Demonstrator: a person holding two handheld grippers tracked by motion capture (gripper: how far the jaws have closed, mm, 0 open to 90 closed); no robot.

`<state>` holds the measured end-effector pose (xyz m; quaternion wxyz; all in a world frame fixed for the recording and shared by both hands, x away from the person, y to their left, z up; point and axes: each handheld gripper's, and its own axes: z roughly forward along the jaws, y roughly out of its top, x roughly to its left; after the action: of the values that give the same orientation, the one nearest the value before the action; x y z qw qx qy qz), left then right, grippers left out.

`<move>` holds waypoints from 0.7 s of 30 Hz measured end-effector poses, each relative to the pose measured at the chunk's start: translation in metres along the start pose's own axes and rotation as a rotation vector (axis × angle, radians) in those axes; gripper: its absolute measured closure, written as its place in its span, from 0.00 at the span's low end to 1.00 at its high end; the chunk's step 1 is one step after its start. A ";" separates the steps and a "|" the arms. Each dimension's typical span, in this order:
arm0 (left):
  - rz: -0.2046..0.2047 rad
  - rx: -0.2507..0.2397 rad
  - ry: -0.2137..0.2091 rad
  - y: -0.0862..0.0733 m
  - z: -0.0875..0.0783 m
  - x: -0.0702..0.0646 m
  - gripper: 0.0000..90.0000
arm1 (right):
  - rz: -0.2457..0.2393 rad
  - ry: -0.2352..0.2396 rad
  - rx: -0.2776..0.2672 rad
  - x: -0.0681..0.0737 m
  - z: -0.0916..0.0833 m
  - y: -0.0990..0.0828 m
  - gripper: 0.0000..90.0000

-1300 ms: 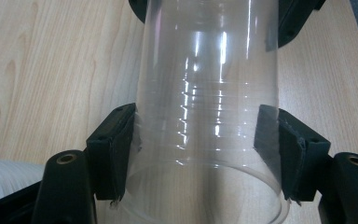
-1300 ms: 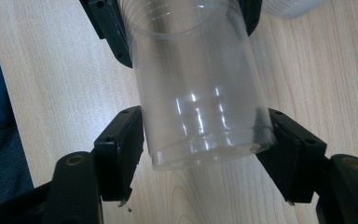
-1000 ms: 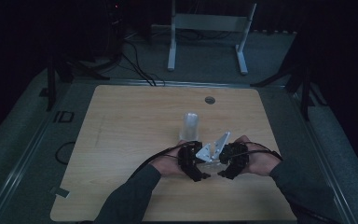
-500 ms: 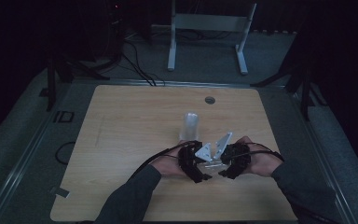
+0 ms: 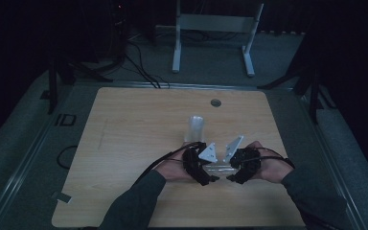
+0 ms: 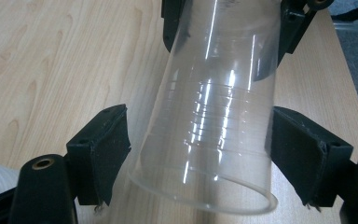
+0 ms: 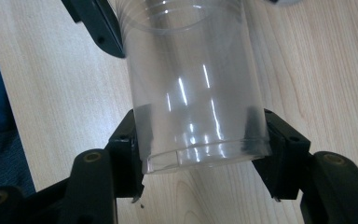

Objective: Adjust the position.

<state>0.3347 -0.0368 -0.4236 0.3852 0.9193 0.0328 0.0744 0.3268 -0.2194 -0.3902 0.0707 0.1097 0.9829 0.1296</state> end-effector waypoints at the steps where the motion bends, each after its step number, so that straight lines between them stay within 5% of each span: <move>1: 0.000 0.000 0.001 0.000 0.000 0.000 0.24 | 0.006 -0.001 0.001 0.000 0.000 -0.001 0.46; 21: -0.016 -0.021 0.047 -0.001 -0.004 0.003 0.26 | 0.119 -0.032 0.014 -0.007 0.006 -0.020 0.46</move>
<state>0.3371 -0.0328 -0.4211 0.3945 0.9129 0.0482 0.0931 0.3307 -0.2388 -0.4007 0.0776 0.1707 0.9743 0.1248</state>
